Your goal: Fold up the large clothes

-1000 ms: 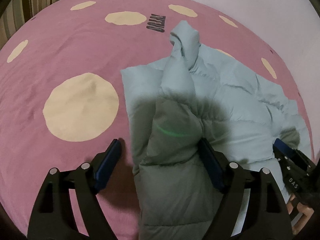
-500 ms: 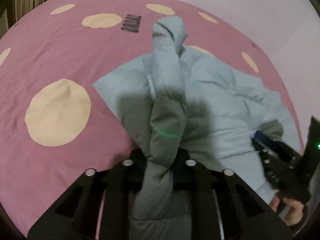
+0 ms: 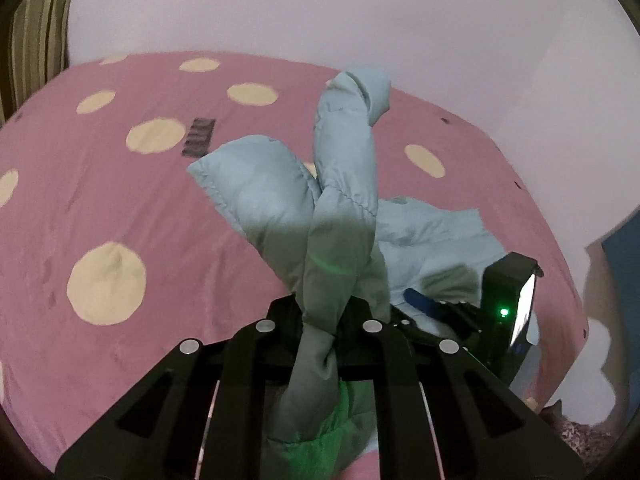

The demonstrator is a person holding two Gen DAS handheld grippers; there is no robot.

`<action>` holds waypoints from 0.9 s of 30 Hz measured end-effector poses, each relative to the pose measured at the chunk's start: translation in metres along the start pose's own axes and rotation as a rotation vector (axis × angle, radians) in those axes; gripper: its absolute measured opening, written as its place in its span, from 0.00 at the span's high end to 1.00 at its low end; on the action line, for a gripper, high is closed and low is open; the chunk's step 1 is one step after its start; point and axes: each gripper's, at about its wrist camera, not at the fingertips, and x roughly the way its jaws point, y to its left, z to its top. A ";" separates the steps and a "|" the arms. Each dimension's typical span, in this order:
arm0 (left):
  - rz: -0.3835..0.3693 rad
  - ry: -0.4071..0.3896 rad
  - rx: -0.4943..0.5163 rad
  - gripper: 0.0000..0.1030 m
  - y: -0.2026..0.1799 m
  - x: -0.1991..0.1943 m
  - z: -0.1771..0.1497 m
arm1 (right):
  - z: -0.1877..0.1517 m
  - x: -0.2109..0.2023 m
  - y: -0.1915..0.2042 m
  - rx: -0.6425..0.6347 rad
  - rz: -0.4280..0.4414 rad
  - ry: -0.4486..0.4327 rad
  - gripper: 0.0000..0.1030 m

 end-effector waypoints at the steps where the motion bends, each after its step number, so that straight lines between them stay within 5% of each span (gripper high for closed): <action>1: 0.000 -0.005 0.007 0.90 -0.007 -0.003 0.002 | 0.001 -0.003 -0.002 0.007 0.008 -0.008 0.62; 15: 0.029 -0.011 0.116 0.90 -0.118 0.004 0.012 | -0.011 -0.089 -0.106 0.179 -0.016 -0.118 0.62; 27: 0.041 0.064 0.227 0.90 -0.231 0.093 -0.014 | -0.052 -0.134 -0.195 0.337 -0.098 -0.171 0.62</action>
